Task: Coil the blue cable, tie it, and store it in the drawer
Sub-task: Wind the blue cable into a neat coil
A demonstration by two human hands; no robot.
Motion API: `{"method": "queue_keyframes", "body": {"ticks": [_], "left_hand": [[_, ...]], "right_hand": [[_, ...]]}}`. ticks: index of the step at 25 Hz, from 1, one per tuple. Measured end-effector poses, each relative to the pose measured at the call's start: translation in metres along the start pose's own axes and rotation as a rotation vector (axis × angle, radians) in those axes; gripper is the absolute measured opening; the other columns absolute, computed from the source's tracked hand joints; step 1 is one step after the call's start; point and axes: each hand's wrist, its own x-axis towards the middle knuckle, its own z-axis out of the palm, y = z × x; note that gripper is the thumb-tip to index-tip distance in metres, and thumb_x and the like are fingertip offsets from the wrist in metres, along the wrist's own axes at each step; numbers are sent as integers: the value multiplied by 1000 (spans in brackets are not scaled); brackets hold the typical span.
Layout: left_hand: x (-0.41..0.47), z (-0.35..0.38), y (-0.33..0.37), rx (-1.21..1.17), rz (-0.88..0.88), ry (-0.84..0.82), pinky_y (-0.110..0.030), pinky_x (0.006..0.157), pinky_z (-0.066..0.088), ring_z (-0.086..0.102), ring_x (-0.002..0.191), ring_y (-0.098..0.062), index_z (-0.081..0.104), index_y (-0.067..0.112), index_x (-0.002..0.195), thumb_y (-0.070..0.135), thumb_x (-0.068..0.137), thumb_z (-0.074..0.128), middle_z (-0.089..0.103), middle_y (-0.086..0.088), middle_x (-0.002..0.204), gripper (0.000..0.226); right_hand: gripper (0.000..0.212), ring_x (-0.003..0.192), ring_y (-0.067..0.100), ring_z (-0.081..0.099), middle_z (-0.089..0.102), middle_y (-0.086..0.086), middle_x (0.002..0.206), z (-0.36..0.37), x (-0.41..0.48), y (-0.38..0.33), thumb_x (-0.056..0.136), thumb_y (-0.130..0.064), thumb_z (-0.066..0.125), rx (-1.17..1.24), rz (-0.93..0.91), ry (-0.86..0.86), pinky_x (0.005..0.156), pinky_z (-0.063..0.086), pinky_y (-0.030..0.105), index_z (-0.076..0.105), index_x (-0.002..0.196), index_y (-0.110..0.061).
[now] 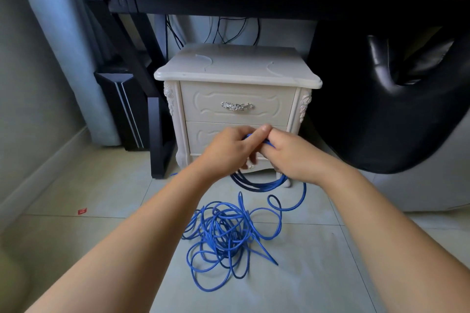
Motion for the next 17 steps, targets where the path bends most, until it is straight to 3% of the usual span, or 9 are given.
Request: {"method": "queue_keyframes", "body": {"ticks": [2, 4, 8, 10, 12, 14, 16, 17], "left_hand": [[3, -3, -1, 215, -21, 28, -30, 57, 38, 41, 54, -17, 62, 2, 81, 57, 95, 45, 47, -8, 63, 59], [6, -6, 0, 313, 1, 69, -29, 55, 36, 45, 56, -19, 67, 5, 84, 59, 93, 45, 55, -14, 65, 59], [4, -10, 6, 272, 25, 77, -22, 47, 27, 35, 51, -12, 69, 18, 77, 56, 93, 50, 43, -1, 57, 45], [1, -13, 7, 201, 24, 93, -20, 43, 24, 29, 44, -9, 71, 18, 76, 55, 93, 52, 34, 5, 50, 45], [0, -18, 3, 75, 8, 140, -23, 45, 23, 25, 41, -8, 70, 16, 72, 56, 92, 54, 28, 7, 48, 47], [1, -25, -6, -76, -40, 170, -30, 52, 22, 24, 48, -14, 71, 14, 74, 59, 90, 55, 29, -3, 57, 50], [0, -31, -13, -211, -110, 160, -32, 53, 21, 22, 53, -16, 71, 14, 75, 57, 91, 54, 28, -5, 61, 49], [-1, -34, -17, -266, -135, 151, -31, 52, 22, 22, 53, -15, 70, 16, 75, 56, 92, 53, 28, -1, 60, 47]], "right_hand": [[13, 45, -7, 49, 50, -16, 55, 1, -6, -4, 100, -30, 51, 9, -22, -2, 47, 37, 8, 51, 89, -36], [2, 50, -2, 52, 55, -15, 61, 2, -10, -5, 96, -31, 57, 121, -13, -11, 53, 42, 11, 56, 95, -32], [23, 67, 23, 65, 67, 11, 77, 0, -2, 10, 96, -22, 43, 533, 82, 48, 70, 53, 36, 59, 99, -6], [23, 74, 31, 66, 67, 18, 79, -2, 2, 23, 93, -4, 38, 661, 140, 5, 74, 56, 35, 61, 92, -1], [21, 84, 35, 67, 68, 18, 85, 1, 2, 36, 87, 5, 45, 547, 180, -108, 78, 52, 25, 64, 91, 0], [20, 88, 25, 70, 70, 15, 91, 5, 1, 46, 84, 5, 55, 432, 149, -178, 77, 45, 20, 67, 100, 3], [13, 72, 5, 66, 69, 4, 84, 7, 1, 47, 89, 0, 64, 418, 114, -128, 73, 46, 15, 69, 101, -3], [8, 67, 5, 62, 67, 1, 79, 6, 1, 44, 92, -4, 63, 432, 94, -65, 69, 47, 13, 69, 96, -9]]}}
